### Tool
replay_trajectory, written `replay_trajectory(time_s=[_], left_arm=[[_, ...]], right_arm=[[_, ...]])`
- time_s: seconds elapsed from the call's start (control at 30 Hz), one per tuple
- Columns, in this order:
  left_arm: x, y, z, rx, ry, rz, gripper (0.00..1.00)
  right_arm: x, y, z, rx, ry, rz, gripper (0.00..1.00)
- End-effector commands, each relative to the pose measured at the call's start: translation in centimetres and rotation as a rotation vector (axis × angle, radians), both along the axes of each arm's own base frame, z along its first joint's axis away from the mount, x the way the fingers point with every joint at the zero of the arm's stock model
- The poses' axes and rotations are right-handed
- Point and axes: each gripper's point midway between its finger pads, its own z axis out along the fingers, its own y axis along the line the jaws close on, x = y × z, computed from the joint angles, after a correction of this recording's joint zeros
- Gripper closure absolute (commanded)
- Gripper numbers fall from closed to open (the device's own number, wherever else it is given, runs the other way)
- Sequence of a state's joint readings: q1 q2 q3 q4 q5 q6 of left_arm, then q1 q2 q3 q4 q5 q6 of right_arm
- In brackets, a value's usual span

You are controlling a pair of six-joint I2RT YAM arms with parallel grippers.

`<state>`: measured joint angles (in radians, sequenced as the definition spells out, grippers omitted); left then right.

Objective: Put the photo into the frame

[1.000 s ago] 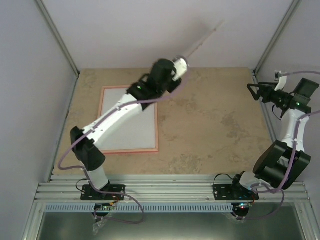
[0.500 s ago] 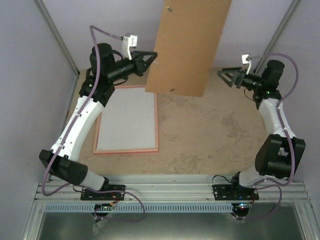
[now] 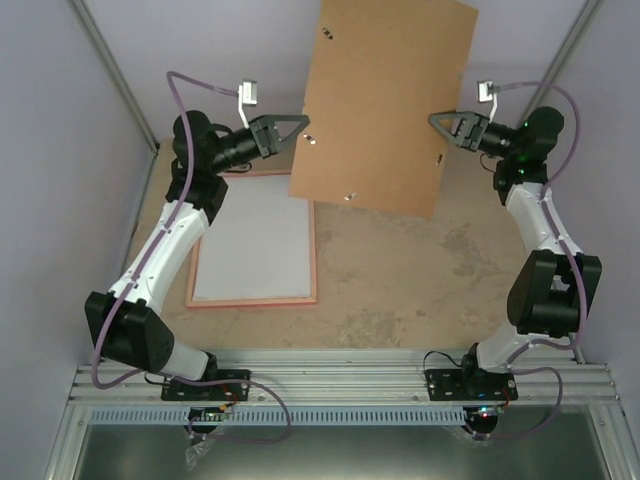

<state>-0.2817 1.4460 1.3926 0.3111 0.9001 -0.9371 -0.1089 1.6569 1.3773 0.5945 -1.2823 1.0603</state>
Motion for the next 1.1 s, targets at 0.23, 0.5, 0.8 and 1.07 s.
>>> replay_trajectory(time_s=[0.23, 0.5, 0.8, 1.07], left_arm=[[1.8, 4.2, -4.6, 0.114, 0.019, 0.107, 0.22], [5.4, 20.5, -25.0, 0.653, 0.410, 0.401, 0.01], [3.1, 35.4, -37.4, 0.867, 0.704, 0.493, 0.05], [2.3, 34.7, -42.3, 0.808, 0.810, 0.321, 0.17]], right_arm=[[-0.1, -0.7, -0.3, 0.031, 0.096, -0.039, 0.99], [0.2, -3.9, -5.8, 0.007, 0.257, -0.170, 0.99], [-0.4, -4.3, -8.0, -0.036, 0.281, -0.176, 0.99], [-0.4, -4.8, -8.4, -0.049, 0.282, -0.188, 0.99]])
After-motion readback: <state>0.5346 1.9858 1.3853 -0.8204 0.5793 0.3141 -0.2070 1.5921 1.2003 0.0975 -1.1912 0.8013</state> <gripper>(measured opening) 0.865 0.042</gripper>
